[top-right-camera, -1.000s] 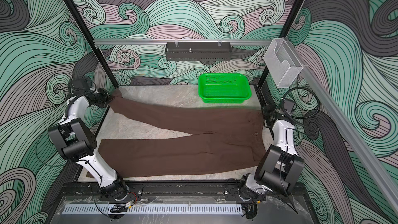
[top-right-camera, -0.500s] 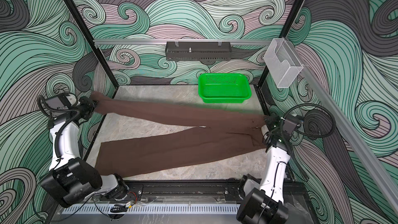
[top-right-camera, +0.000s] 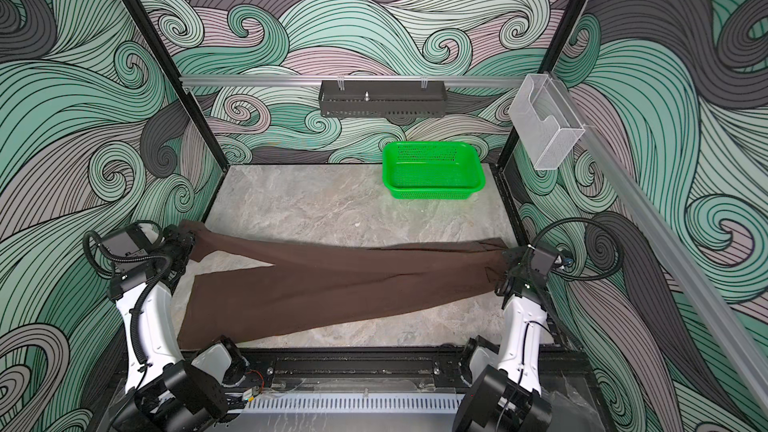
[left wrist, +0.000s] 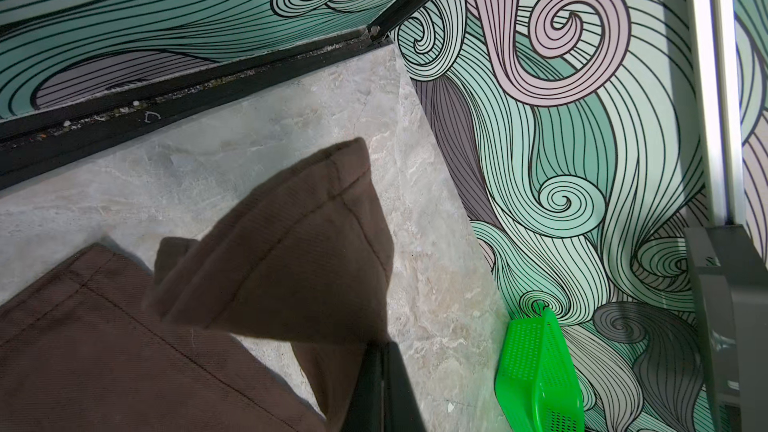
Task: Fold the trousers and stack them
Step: 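Raise the trousers off the table with both grippers, drawing them toward the robot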
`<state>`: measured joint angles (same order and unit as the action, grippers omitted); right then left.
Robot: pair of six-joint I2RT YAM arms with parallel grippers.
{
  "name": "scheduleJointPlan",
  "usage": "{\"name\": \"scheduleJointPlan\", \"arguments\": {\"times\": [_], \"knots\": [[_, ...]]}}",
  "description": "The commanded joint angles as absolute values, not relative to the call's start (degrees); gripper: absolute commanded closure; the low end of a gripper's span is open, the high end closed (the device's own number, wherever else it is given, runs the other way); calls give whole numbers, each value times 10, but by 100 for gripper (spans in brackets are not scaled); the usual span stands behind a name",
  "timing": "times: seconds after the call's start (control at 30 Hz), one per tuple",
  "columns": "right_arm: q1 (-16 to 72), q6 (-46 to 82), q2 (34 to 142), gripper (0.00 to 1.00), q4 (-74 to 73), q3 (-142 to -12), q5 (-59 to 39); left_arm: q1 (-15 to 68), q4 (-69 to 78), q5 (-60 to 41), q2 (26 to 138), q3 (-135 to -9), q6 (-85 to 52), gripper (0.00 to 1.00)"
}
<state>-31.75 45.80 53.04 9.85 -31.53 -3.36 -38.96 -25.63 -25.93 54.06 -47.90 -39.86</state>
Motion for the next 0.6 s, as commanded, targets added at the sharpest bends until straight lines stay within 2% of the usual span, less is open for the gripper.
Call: {"name": "scheduleJointPlan", "arguments": {"times": [0.0,0.13,0.33,0.43,0.57], "knots": [[-312,495,574,100,50,-358,-24,-395,-198,-272,564,-506,-432,100],[-285,509,668,100,37,-465,-19,-391,-137,-304,651,-571,-489,100],[-258,503,807,100,24,-621,-18,-379,-147,-352,797,-727,-513,100],[-257,496,828,100,23,-624,-21,-374,-148,-356,801,-728,-508,100],[-268,481,817,100,-8,-556,-17,-373,-157,-362,750,-652,-472,100]]}}
